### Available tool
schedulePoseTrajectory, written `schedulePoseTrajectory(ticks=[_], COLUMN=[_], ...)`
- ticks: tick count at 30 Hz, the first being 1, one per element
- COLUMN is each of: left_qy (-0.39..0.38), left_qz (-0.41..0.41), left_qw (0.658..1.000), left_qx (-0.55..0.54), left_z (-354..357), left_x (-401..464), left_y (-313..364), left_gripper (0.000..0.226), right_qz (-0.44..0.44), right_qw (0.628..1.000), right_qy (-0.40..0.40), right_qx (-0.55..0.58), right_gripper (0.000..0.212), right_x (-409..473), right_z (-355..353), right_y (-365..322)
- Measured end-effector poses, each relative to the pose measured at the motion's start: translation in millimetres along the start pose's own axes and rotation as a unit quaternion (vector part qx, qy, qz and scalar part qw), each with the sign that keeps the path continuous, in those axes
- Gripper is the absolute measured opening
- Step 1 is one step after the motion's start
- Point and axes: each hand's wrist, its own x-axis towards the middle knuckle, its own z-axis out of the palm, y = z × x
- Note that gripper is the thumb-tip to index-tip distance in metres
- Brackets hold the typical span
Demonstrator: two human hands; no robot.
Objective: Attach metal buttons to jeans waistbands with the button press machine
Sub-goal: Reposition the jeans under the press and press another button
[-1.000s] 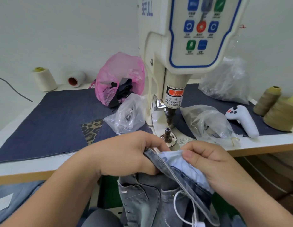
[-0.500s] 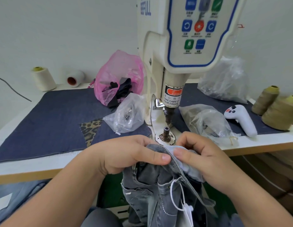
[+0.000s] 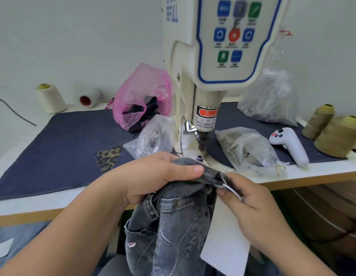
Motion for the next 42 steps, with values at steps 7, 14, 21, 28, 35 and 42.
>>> schedulePoseTrajectory(ticks=[7,14,21,28,35,42], left_qy=[-0.025,-0.043,-0.059,0.052,0.233,0.296], left_qz=[0.094,0.087,0.008,0.024,0.089,0.384], left_qw=[0.994,0.993,0.997,0.998,0.967,0.771], left_qx=[0.047,-0.061,-0.042,0.024,0.058,0.413], left_z=[-1.5,-4.5,-15.1,-19.7,-11.4,13.0], left_x=[-4.8,8.6,13.7,21.6,38.4,18.2], left_y=[-2.1,-12.3,-21.9,-25.7,-26.7,-47.9], left_gripper=[0.032,0.041,0.032,0.024,0.006,0.012], right_qz=[-0.071,-0.058,0.0,0.143,0.16,0.138], right_qw=[0.997,0.992,0.995,0.957,0.943,0.957], right_qy=[-0.012,-0.087,-0.065,-0.087,-0.149,-0.083], right_qx=[0.0,0.063,0.073,0.238,0.252,0.243], right_gripper=[0.014,0.009,0.012,0.008,0.012,0.01], right_x=[15.9,31.6,39.1,42.9,55.8,63.0], right_z=[-17.2,-38.4,-30.2,-32.2,-37.5,-42.3], right_y=[-10.4,-11.7,-3.9,8.4,8.9,7.1])
